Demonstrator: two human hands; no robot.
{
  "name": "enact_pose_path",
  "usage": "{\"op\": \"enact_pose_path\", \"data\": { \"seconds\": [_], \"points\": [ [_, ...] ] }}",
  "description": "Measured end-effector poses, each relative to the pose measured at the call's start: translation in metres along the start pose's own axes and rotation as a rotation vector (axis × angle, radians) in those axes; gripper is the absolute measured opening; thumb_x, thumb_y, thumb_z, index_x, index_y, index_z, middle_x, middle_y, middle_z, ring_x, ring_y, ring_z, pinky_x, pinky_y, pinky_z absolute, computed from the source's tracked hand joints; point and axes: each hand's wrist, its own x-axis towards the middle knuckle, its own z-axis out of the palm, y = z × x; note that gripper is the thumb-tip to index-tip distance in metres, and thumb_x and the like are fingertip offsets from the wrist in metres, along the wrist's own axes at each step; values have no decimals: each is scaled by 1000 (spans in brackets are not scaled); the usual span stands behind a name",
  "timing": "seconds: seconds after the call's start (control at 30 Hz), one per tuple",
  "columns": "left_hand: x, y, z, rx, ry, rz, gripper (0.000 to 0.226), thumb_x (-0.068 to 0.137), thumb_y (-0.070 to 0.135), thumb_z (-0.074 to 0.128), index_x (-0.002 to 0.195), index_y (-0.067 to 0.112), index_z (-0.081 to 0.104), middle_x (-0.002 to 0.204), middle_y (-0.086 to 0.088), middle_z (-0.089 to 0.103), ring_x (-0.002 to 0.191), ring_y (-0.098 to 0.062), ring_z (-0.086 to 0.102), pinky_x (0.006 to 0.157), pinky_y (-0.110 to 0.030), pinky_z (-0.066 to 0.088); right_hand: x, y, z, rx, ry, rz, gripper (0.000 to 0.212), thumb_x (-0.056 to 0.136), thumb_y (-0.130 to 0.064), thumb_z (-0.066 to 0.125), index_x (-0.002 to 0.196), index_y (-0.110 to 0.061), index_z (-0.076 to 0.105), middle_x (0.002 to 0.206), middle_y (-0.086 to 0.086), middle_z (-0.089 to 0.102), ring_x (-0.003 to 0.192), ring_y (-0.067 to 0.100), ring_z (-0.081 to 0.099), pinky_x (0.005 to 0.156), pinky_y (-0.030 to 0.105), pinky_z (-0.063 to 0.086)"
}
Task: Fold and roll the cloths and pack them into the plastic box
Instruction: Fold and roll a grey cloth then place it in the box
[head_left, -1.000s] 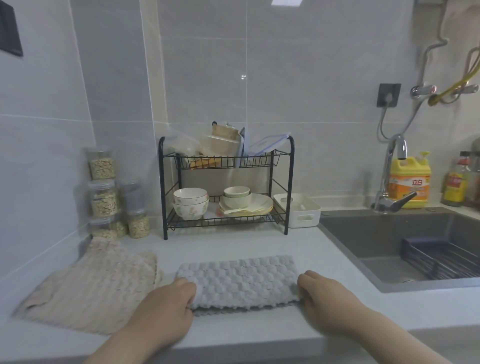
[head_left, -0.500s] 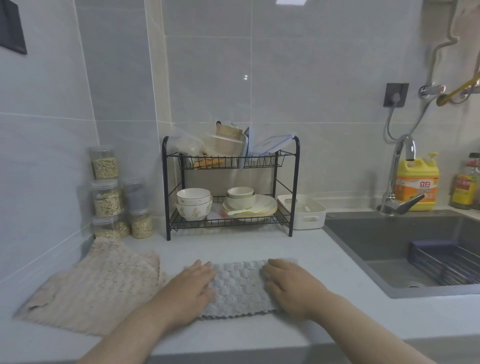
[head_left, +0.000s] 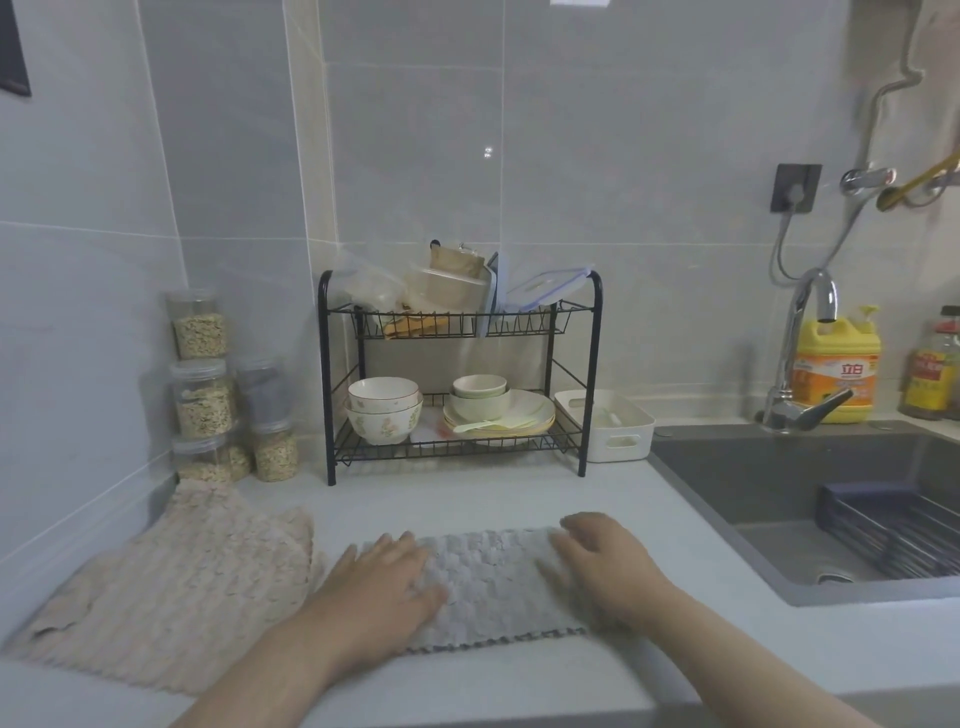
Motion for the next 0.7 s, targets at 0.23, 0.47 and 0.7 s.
{"op": "enact_pose_path", "data": {
  "seconds": [0.23,0.47,0.7],
  "points": [
    [23,54,6,-10,25,118,63,94,58,33,150,33,18,160,4,12,148,-16,7,119,-35,4,14,-2,-19,-319,-131,367,29,85,-39,45,99,-16,54,112,8,60,97,28,53,76,29,42],
    [27,53,16,35,-67,56,69,90,68,26,150,41,6,161,3,0,148,-17,-4,120,-41,-3,18,-9,-22,-50,-139,290,21,89,-12,43,108,-8,36,88,7,54,72,19,49,56,28,36],
    [27,52,19,-7,-41,79,69,90,68,25,150,40,4,161,5,-4,147,-16,-9,119,-40,-6,18,-11,-38,296,-131,319,55,86,-4,44,135,-19,27,82,13,56,58,20,45,48,25,34]
  ]
}}
